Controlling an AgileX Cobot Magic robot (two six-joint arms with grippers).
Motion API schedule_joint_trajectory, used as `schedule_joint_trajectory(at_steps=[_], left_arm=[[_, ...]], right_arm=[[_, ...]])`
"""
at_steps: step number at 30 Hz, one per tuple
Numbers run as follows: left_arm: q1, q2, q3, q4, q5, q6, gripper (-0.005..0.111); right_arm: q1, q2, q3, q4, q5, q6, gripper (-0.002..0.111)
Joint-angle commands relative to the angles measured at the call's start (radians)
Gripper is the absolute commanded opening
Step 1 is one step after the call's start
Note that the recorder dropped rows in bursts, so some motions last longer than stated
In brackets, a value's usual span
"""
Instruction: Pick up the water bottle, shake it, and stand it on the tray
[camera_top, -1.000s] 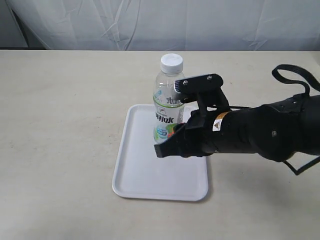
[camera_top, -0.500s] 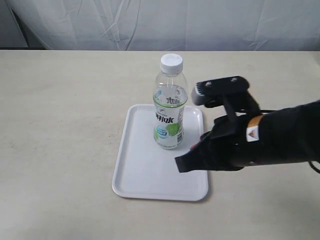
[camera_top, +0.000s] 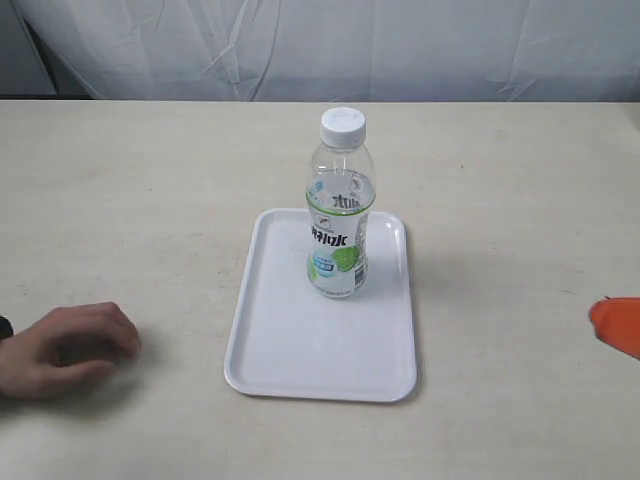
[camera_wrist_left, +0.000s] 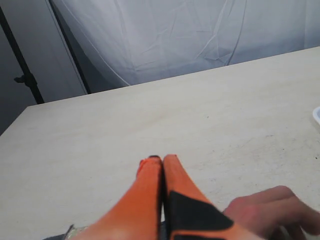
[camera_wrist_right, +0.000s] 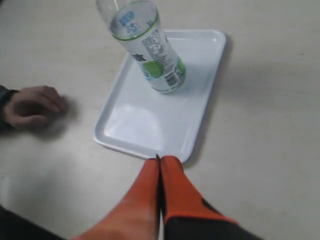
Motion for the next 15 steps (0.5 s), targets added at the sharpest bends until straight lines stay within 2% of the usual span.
schedule_joint_trajectory(at_steps=[1, 4, 10, 15], left_arm=[[0.0, -0.005, 0.004, -0.002, -0.013, -0.001, 0.0], [0.0, -0.005, 0.004, -0.002, -0.013, -0.001, 0.0], [0.0, -0.005, 0.004, -0.002, -0.013, -0.003, 0.0], [0.0, -0.005, 0.004, -0.002, -0.013, -0.001, 0.0]], right_arm=[[-0.001, -0.172, 0.002, 0.093, 0.028, 0.007, -0.001], [-0.001, -0.25, 0.002, 0.095, 0.022, -0.014, -0.001], [-0.001, -0.332, 0.016, -0.058, -0.039, -0.022, -0.001], [-0.172, -0.358, 0.107, -0.103, -0.194, -0.088, -0.001]])
